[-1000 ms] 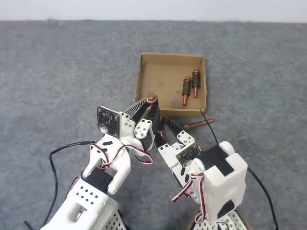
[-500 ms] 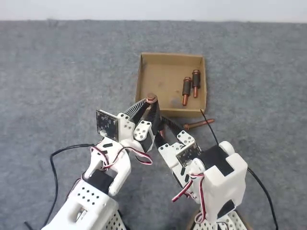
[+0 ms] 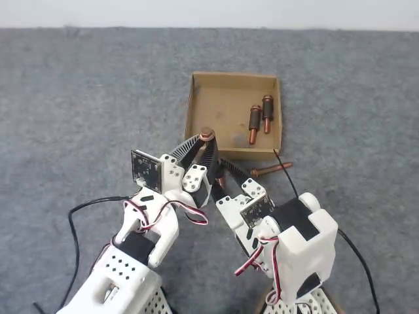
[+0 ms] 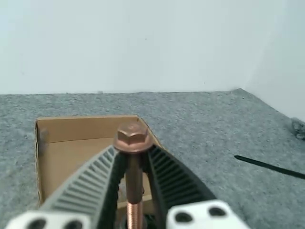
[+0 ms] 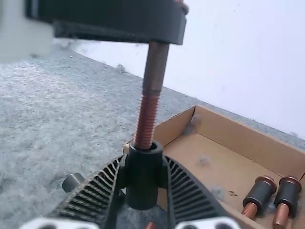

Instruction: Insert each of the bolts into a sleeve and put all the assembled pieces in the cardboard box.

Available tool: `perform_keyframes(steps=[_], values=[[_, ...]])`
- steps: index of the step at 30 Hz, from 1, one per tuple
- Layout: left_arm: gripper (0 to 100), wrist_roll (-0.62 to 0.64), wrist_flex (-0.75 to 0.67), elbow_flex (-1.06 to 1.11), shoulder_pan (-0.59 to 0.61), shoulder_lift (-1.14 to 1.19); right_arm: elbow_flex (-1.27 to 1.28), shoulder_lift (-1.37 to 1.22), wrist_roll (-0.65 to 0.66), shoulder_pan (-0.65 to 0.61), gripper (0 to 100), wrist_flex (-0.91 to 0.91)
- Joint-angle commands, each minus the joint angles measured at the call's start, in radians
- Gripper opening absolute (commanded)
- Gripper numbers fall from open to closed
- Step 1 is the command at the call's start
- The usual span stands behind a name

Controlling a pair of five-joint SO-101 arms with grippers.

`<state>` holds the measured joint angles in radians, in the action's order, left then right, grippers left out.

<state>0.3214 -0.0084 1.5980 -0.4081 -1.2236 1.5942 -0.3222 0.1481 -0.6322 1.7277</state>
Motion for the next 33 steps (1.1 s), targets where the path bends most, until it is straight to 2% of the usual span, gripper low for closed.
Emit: perform_keyframes(steps=[1,7,15,20,29,33], values=[[1,0.008,-0.015,-0.047,0.005,-0.005,0.041,0.070,0.008,0.012,0.7,0.031],[1,0.008,-0.017,-0.061,0.005,0.012,0.041,0.070,0.008,0.012,0.7,0.031],[1,0.008,-0.040,-0.191,0.003,0.293,0.041,0.070,0.009,0.015,0.7,0.031],[1,0.008,-0.117,-0.128,0.000,0.281,0.041,0.070,0.011,0.016,0.7,0.031],[1,0.009,-0.120,-0.053,0.002,0.213,0.044,0.088,0.009,0.018,0.7,0.031],[1,0.009,-0.120,-0.041,0.003,0.215,0.054,0.150,0.008,0.068,0.7,0.030]])
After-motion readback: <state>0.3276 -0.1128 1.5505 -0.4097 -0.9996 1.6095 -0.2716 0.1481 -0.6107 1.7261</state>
